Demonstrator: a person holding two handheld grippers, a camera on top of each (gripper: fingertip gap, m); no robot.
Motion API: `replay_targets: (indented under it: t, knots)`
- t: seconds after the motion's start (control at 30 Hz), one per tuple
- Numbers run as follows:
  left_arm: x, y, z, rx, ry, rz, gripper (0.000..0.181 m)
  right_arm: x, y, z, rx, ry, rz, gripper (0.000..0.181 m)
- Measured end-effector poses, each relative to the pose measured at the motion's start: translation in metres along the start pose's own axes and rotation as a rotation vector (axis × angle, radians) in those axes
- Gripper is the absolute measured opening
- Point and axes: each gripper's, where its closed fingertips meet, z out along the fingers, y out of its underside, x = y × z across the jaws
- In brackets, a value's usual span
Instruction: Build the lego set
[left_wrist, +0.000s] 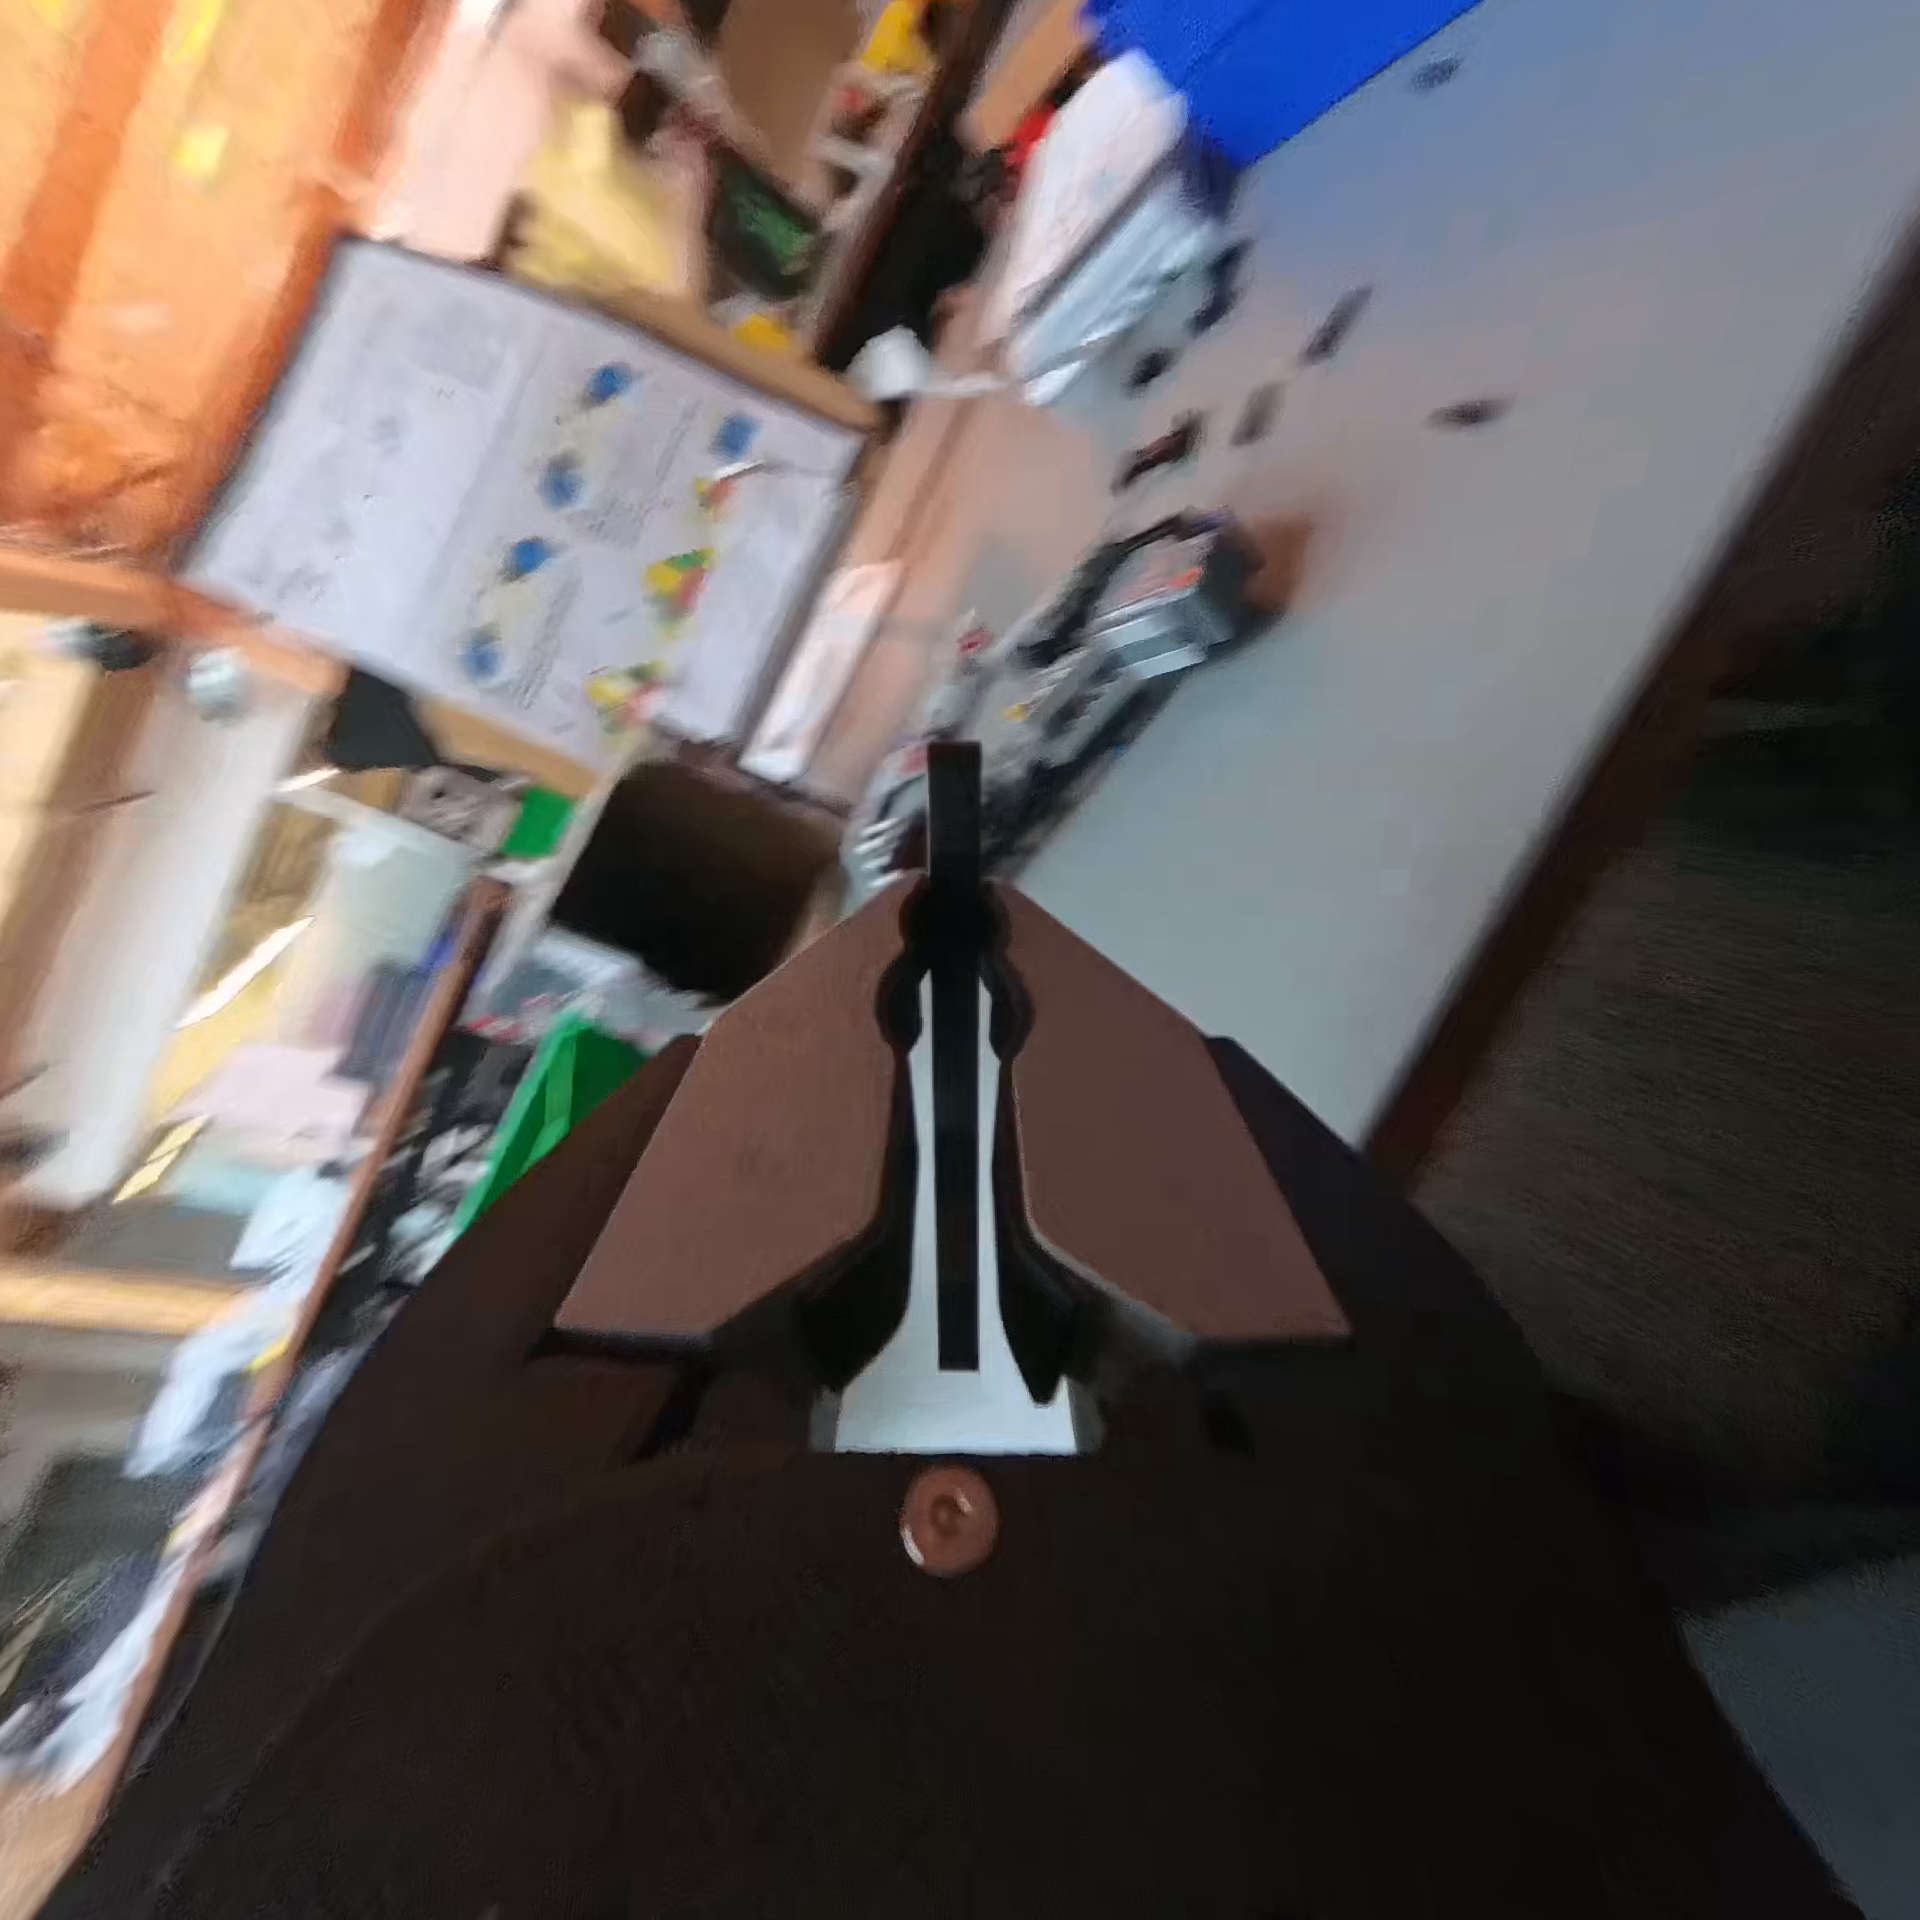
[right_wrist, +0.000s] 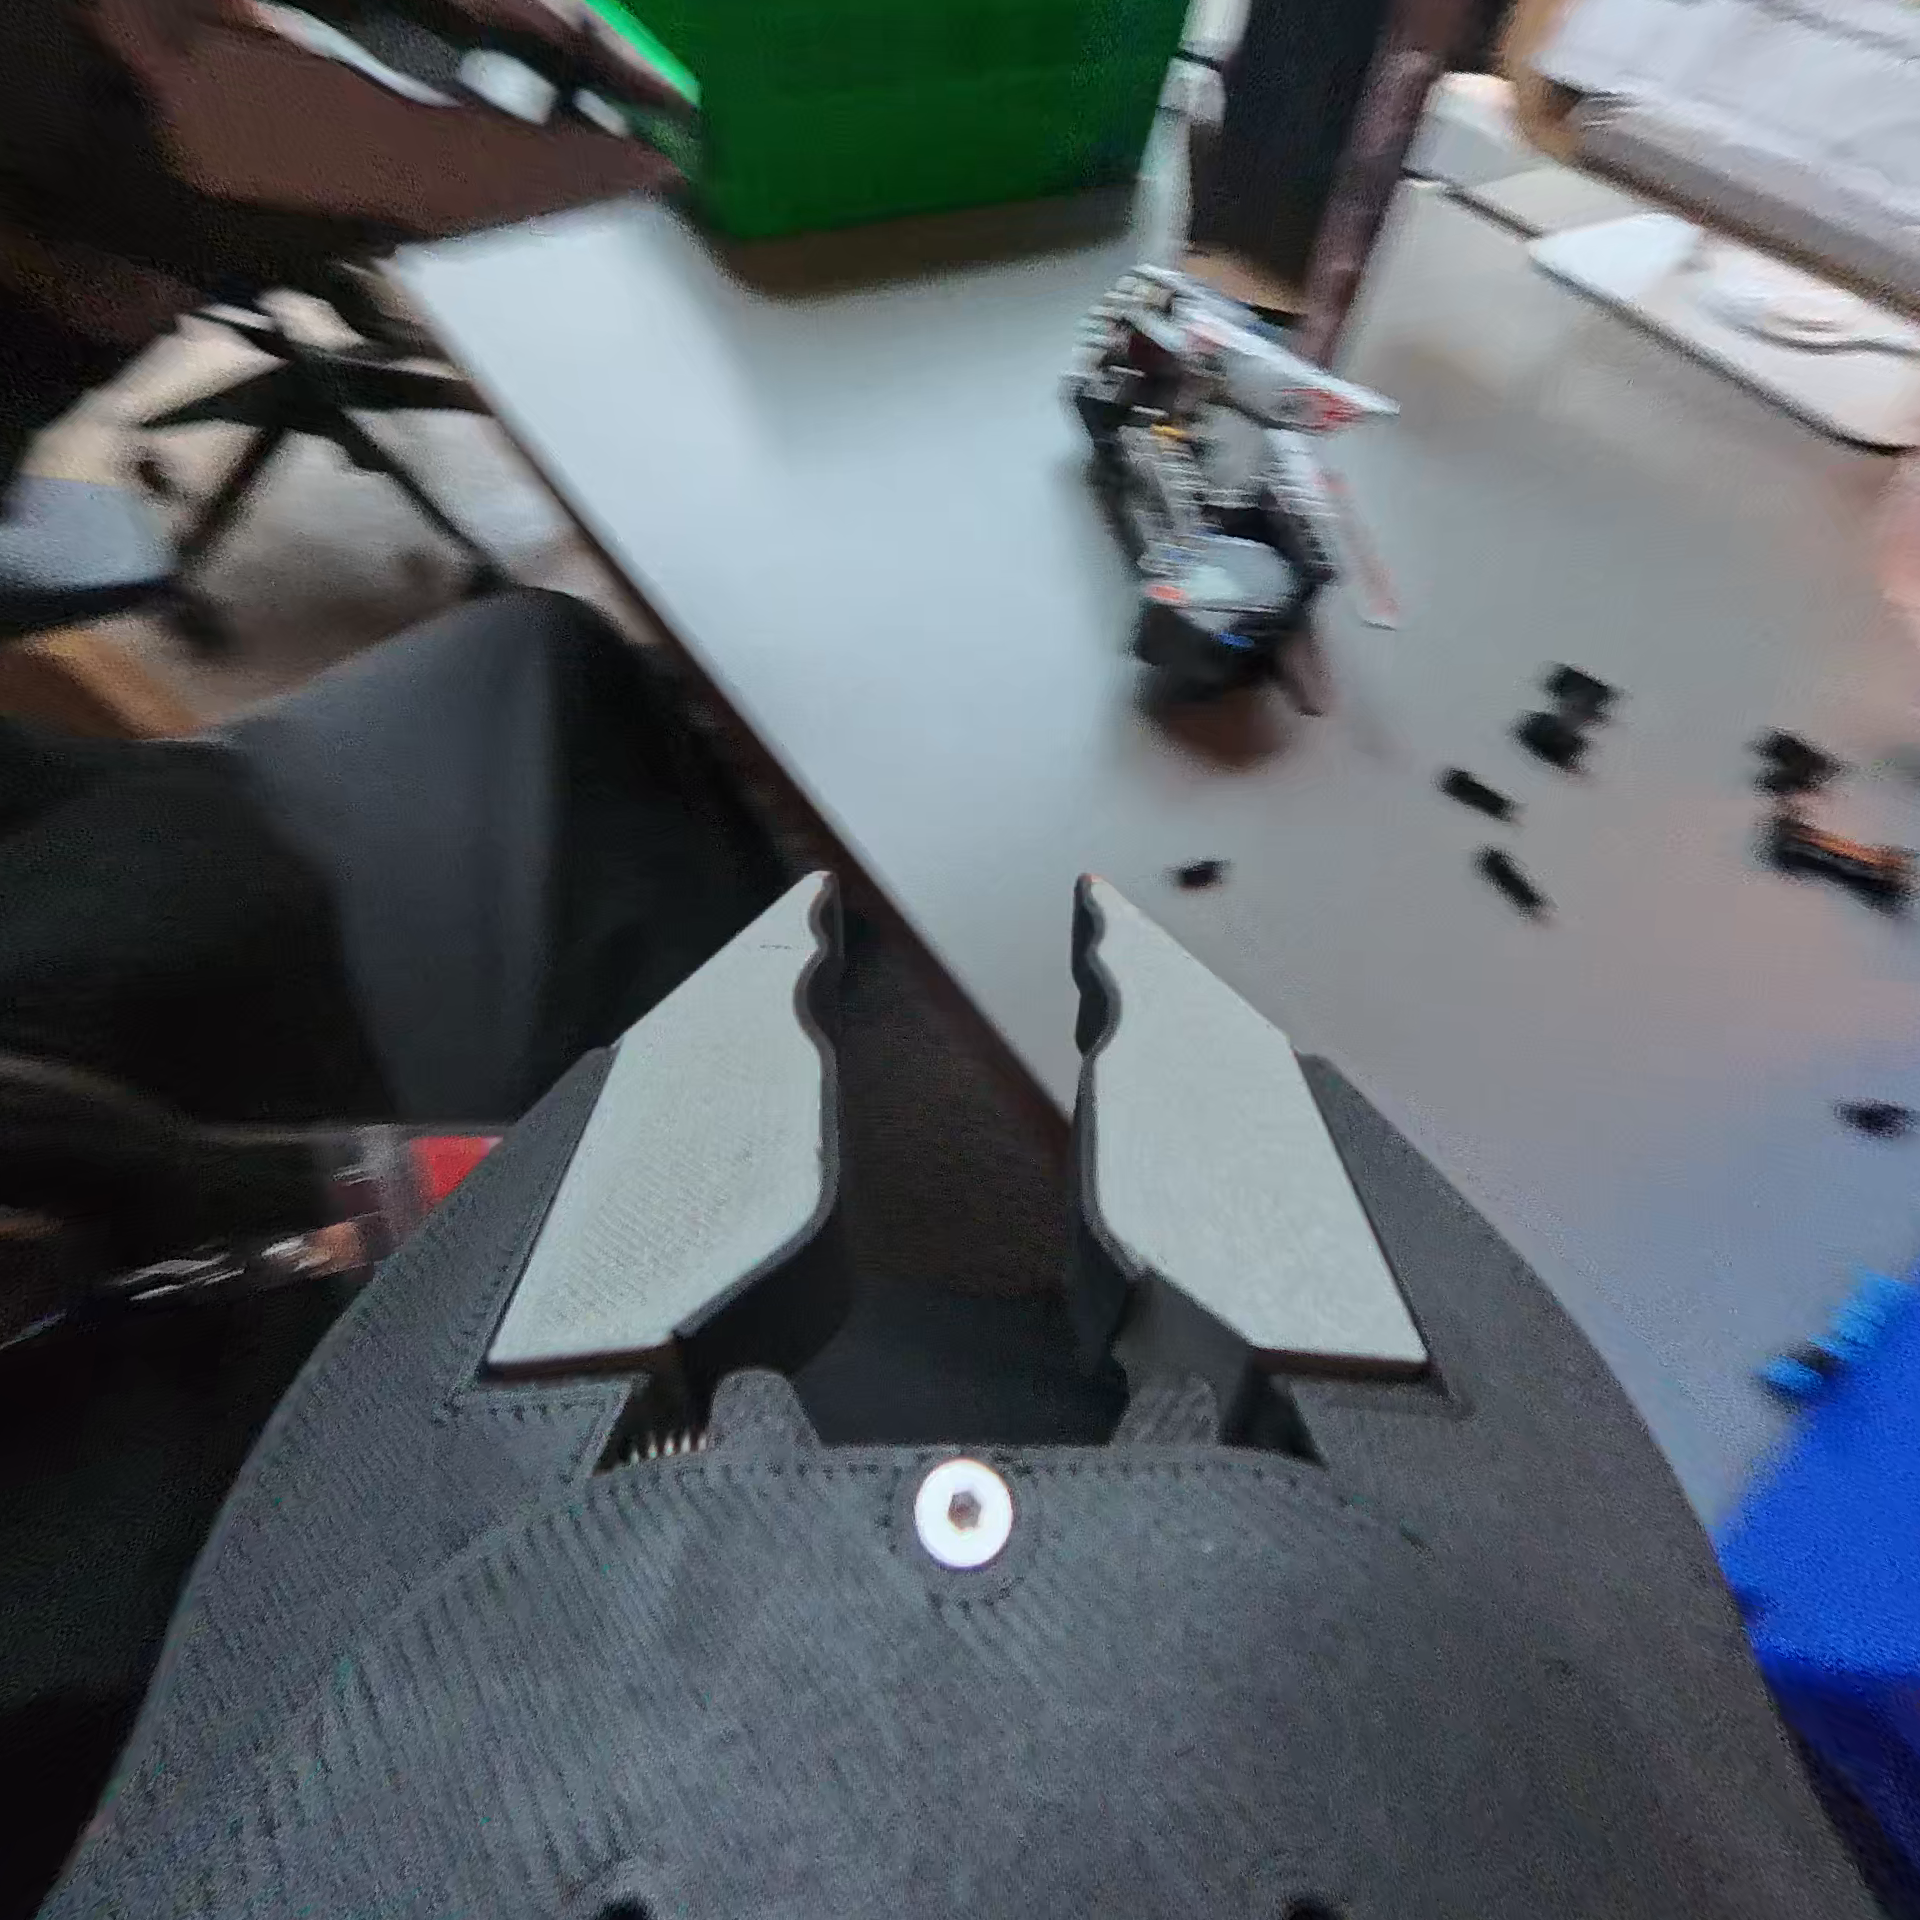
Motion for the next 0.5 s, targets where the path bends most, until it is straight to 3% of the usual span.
replay_targets:
  t: [0.1,0.27,0.33,0.4,0.5]
  knots:
    - [0.054,-0.036,-0.012,0.084,0.338,-0.259,0.005,-0.042,-0.019,-0.001,0.101,-0.160,-0.001,0.040]
    - [0.075,-0.104,-0.040,0.415,0.816,-0.919,0.006,-0.073,-0.029,0.019,0.126,-0.267,0.056,0.041]
    - [0.078,-0.111,-0.038,0.462,0.881,-1.095,0.006,-0.084,-0.039,0.024,0.159,-0.298,0.060,0.045]
    - [0.077,-0.115,-0.035,0.507,0.921,-1.226,0.008,-0.082,-0.043,0.031,0.151,-0.236,0.019,0.045]
    - [0.061,-0.107,-0.023,0.561,0.853,-1.375,0.006,-0.076,-0.035,0.043,0.086,-0.149,-0.001,0.044]
